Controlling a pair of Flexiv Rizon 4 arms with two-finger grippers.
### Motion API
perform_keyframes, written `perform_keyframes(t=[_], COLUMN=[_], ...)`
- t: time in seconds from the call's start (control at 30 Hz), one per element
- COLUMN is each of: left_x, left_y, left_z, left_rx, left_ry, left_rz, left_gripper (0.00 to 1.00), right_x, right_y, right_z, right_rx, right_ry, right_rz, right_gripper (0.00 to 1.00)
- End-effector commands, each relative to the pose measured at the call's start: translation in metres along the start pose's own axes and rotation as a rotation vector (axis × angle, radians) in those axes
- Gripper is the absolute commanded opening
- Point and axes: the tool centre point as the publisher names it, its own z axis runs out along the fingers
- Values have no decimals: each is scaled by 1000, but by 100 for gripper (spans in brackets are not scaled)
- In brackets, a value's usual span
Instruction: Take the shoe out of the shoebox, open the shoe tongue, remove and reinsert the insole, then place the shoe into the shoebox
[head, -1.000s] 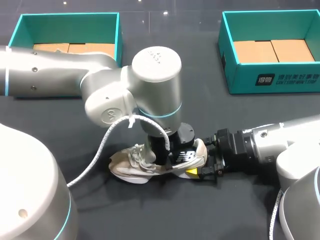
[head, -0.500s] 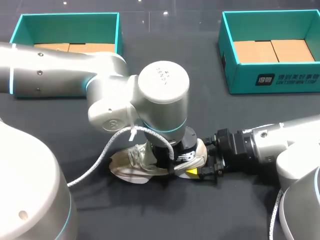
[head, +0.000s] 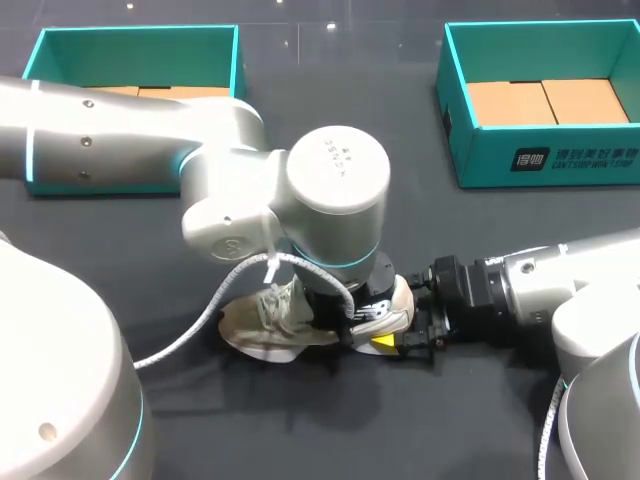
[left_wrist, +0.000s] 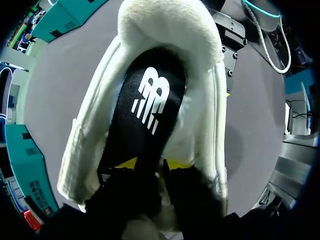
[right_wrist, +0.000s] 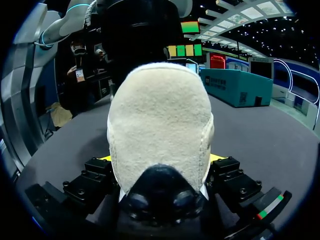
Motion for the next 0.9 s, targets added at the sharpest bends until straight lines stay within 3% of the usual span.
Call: perform_keyframes(t=[0.03,0.37,0.9], left_x=[-15,-17,-11], left_y=[-5,1,9], left_z=[29,22,-12], left_rx=[-2,32,138], left_ry=[-4,50,134], left_rz=[-6,-1,39], left_gripper=[0,0,0], right_x=[5,5,5], right_y=[2,2,2], right_z=[0,0,0], right_rx=[6,6,6], right_ry=[3,3,3], right_rz=[1,1,1], right_gripper=[0,0,0])
